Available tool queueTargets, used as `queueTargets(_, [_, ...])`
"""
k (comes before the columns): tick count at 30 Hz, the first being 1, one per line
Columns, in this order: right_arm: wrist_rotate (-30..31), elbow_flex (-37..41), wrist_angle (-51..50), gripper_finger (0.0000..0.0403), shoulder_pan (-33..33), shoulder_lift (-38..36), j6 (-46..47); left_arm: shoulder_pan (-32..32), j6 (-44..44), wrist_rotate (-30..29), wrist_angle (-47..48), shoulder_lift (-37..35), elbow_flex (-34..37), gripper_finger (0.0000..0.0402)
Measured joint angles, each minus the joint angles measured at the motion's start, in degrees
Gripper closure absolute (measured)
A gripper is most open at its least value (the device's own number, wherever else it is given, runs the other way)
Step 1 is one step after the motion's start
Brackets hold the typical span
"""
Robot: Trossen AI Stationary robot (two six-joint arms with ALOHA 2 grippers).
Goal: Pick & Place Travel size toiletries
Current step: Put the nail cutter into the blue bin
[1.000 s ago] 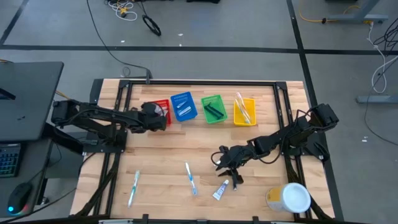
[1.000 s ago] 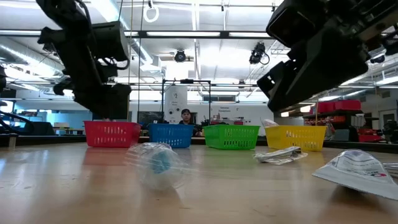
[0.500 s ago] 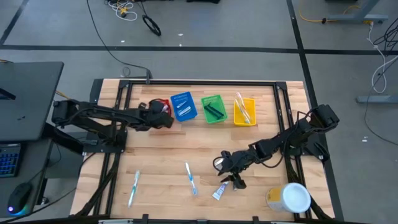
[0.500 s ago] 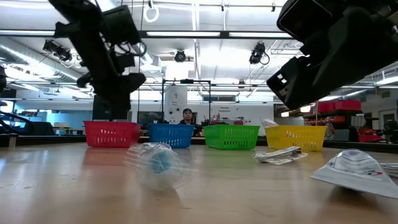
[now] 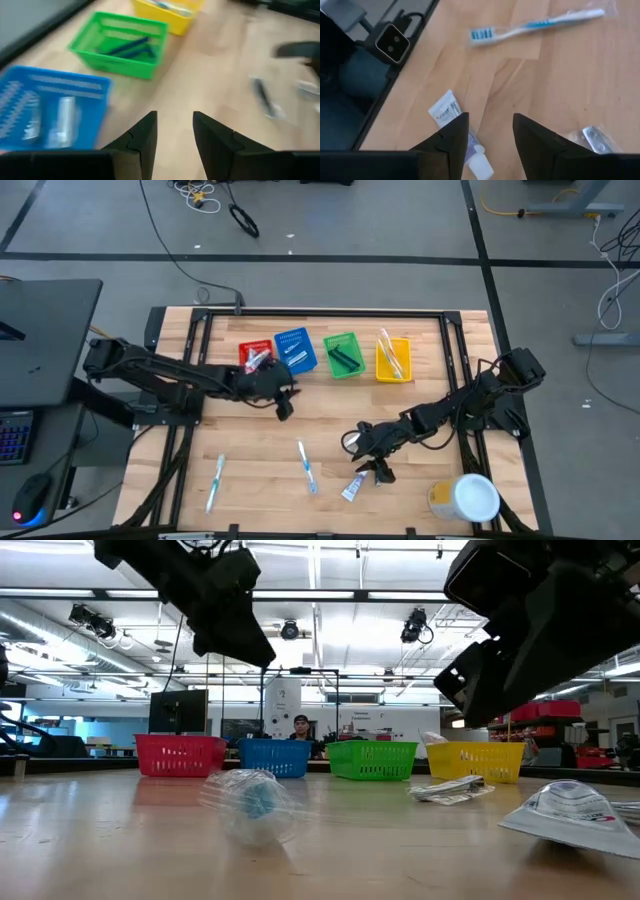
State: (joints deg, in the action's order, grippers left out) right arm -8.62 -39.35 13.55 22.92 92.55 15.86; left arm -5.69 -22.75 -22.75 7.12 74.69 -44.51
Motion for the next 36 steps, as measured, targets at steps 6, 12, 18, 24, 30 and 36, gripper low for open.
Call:
queueTargets(6, [0.1, 0.0, -5.9, 0.0239, 0.1, 0.0, -0.9, -3.7, -2.0, 0.6, 0.1, 0.5, 0.0, 0.0270])
queueTargets(12, [15.4, 0.0, -8.7, 0.0239, 0.4, 0.0, -11.4, -4.7, -3.3, -0.5, -0.1, 0.5, 0.0, 0.0270])
queueTargets(18, [21.7, 0.0, -20.2, 0.0240, -3.8, 0.0, -14.8, -4.7, -6.1, -0.8, -0.1, 0.5, 0.0, 0.0270])
queueTargets(24, [17.0, 0.5, -23.3, 0.0240, -7.9, -0.3, -13.7, -4.7, -8.0, -2.0, -0.1, 0.5, 0.0, 0.0270])
queueTargets(30, [14.5, 0.7, -20.0, 0.0255, -9.4, 0.0, -18.4, -4.7, -8.4, -3.7, -0.1, 0.5, 0.0, 0.0270])
queueTargets(36, [12.6, 0.7, -18.7, 0.0320, -10.2, 0.8, -17.1, -4.7, -8.5, -3.7, -0.2, 0.5, 0.0, 0.0270])
